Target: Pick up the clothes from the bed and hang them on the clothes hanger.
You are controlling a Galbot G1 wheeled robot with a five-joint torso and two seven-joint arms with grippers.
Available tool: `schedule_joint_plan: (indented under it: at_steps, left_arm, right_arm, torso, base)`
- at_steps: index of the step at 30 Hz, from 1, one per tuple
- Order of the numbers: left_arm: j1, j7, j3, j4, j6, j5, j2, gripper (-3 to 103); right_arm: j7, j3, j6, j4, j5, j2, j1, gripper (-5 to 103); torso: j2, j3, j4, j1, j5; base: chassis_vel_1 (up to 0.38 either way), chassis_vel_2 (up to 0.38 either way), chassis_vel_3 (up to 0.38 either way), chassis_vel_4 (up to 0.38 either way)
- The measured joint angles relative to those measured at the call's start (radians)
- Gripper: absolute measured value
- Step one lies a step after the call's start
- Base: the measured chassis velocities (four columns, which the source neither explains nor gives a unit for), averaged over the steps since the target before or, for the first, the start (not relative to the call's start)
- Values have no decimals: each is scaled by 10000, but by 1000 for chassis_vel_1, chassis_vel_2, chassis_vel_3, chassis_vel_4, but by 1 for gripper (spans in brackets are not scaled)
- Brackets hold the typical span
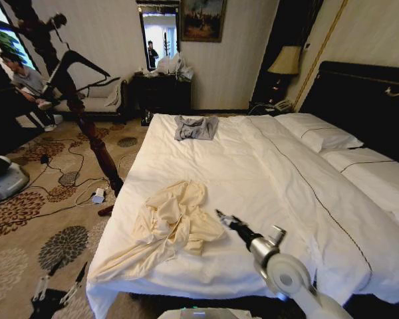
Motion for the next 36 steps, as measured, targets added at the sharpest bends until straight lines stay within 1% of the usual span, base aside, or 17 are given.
schedule_joint_plan:
  at_steps: [1, 3, 7, 9, 17, 20, 22, 24, 25, 26, 28, 29, 31, 32, 33, 35, 36]
  left_arm:
    - [-28, -181, 6, -338, 165, -73, -52, 90]
    - [-147, -492, -3, -738, 452, -404, -131, 98]
    - [-204, -753, 3, -1031, 652, -794, -198, 100]
    - [-192, -833, -7, -1132, 752, -960, -241, 100]
    - [15, -921, -214, -1025, 644, -887, -148, 100]
    - [-34, -952, -323, -639, 510, -840, -90, 100]
    - [-39, -957, -330, -557, 480, -812, -75, 100]
    - [-55, -973, -388, -247, 370, -707, -7, 100]
    - [-58, -976, -424, -170, 349, -689, 16, 100]
    - [-58, -976, -424, -170, 349, -689, 16, 100]
    - [-57, -984, -494, -56, 286, -674, 54, 100]
    - [-50, -988, -512, -12, 248, -668, 65, 100]
    - [-46, -992, -517, 14, 225, -659, 68, 100]
    - [-39, -1006, -520, 88, 148, -611, 67, 100]
    - [-39, -1015, -518, 130, 106, -567, 65, 100]
    - [-45, -1046, -486, 202, 35, -459, 56, 100]
    - [-45, -1046, -486, 202, 35, -459, 56, 100]
  right_arm:
    - [108, -380, -138, -277, 203, 108, 487, 100]
    - [152, -937, -218, -809, 283, 341, 1178, 100]
    - [24, -1552, -283, -1460, 94, 662, 1826, 100]
    - [-146, -2063, -304, -1928, -367, 939, 2202, 103]
    - [-162, -2751, -256, -2372, -991, 1295, 2449, 95]
    - [-251, -2984, -168, -2670, -1266, 1606, 2501, 89]
    - [-288, -3029, -143, -2734, -1328, 1678, 2520, 89]
    - [-453, -3200, -18, -3026, -1738, 1991, 2619, 84]
    - [-500, -3246, 22, -3119, -1896, 2093, 2655, 79]
    - [-500, -3246, 22, -3119, -1896, 2093, 2655, 79]
    - [-563, -3286, 91, -3276, -2144, 2245, 2704, 68]
    - [-573, -3288, 111, -3309, -2220, 2266, 2705, 62]
    - [-577, -3288, 121, -3316, -2260, 2268, 2700, 62]
    - [-584, -3283, 135, -3317, -2337, 2242, 2662, 51]
    - [-587, -3271, 139, -3304, -2379, 2201, 2616, 51]
    - [-591, -3238, 153, -3250, -2434, 2130, 2524, 41]
    - [-591, -3238, 153, -3250, -2434, 2130, 2524, 41]
  torso:
    - [0, 0, 0, -1, 0]
    - [0, 0, 0, 0, 0]
    - [-1, 1, 0, 0, -2]
    - [0, 1, -1, 0, -3]
    - [0, 0, -1, 0, -3]
    - [0, -1, -2, 0, -6]
    - [0, -1, -2, 0, -5]
    - [0, -1, 0, 0, -5]
    - [0, -1, -1, 0, -4]
    - [0, -1, -1, 0, -4]
    - [0, -1, 0, 0, -4]
    - [0, -1, 0, 0, -3]
    - [0, -1, -1, 0, -3]
    - [0, -1, 0, 0, -3]
    - [0, -1, 0, 0, -3]
    - [0, -1, -1, 0, -3]
    - [0, -1, -1, 0, -3]
  base:
    - [0, 0, 0, 0]
    - [0, 0, 0, 0]
    - [0, 0, 0, 0]
    - [0, 0, 0, 0]
    - [0, 0, 0, 0]
    - [0, 0, 0, 0]
    - [0, 0, 0, 0]
    - [0, 0, 0, 0]
    - [0, 0, 0, 0]
    - [0, 0, 0, 0]
    - [0, 0, 0, 0]
    - [0, 0, 0, 0]
    - [0, 0, 0, 0]
    - [0, 0, 0, 0]
    - [0, 0, 0, 0]
    - [0, 0, 0, 0]
    - [0, 0, 0, 0]
